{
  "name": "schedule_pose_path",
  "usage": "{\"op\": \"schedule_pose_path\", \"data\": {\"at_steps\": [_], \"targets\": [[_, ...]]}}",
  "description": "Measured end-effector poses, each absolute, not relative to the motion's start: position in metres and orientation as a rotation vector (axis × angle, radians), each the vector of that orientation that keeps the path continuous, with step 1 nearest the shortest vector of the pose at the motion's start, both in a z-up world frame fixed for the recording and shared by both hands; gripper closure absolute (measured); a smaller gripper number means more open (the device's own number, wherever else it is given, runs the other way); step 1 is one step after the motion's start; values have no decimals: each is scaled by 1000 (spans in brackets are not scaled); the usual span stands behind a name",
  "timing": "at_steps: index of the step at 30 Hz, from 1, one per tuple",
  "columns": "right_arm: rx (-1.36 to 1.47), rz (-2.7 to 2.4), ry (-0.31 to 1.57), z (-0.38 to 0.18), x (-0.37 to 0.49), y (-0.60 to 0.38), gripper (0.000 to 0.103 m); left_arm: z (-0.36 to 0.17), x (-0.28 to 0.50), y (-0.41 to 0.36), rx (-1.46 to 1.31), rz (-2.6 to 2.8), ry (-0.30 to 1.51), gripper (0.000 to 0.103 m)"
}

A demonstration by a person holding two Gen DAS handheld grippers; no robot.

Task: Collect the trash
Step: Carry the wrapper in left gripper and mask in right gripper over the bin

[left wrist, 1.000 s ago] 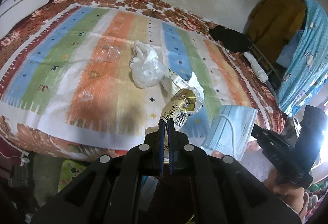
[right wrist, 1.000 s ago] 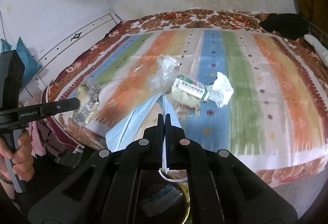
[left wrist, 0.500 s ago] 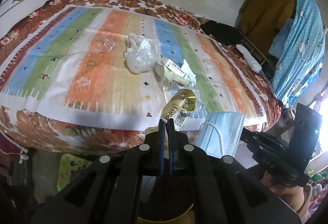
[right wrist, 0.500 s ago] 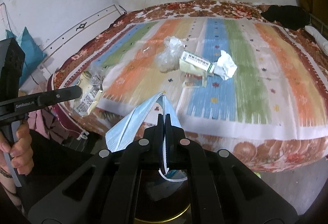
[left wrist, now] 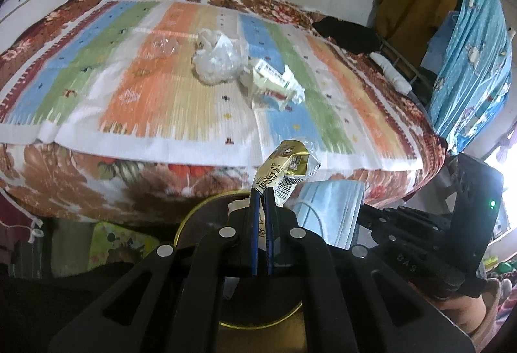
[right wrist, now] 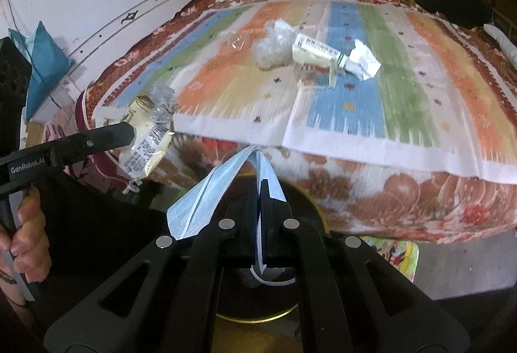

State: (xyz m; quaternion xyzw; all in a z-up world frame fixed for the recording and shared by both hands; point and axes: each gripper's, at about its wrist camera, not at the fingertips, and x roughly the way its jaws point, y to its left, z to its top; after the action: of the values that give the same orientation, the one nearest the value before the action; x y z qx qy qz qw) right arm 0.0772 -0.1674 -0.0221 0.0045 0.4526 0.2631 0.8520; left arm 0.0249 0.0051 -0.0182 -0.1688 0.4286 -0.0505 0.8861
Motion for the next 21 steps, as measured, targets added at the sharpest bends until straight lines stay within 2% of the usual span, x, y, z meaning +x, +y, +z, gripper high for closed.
{"op": "schedule_pose_path", "data": {"at_steps": [10, 21], "targets": [[-2, 477, 1079, -62, 61, -158, 102, -44, 9, -20, -270, -58, 981, 100], [8, 459, 1152, -79, 71, -156, 102, -71, 16, -25, -272, -2, 1096, 99]]}}
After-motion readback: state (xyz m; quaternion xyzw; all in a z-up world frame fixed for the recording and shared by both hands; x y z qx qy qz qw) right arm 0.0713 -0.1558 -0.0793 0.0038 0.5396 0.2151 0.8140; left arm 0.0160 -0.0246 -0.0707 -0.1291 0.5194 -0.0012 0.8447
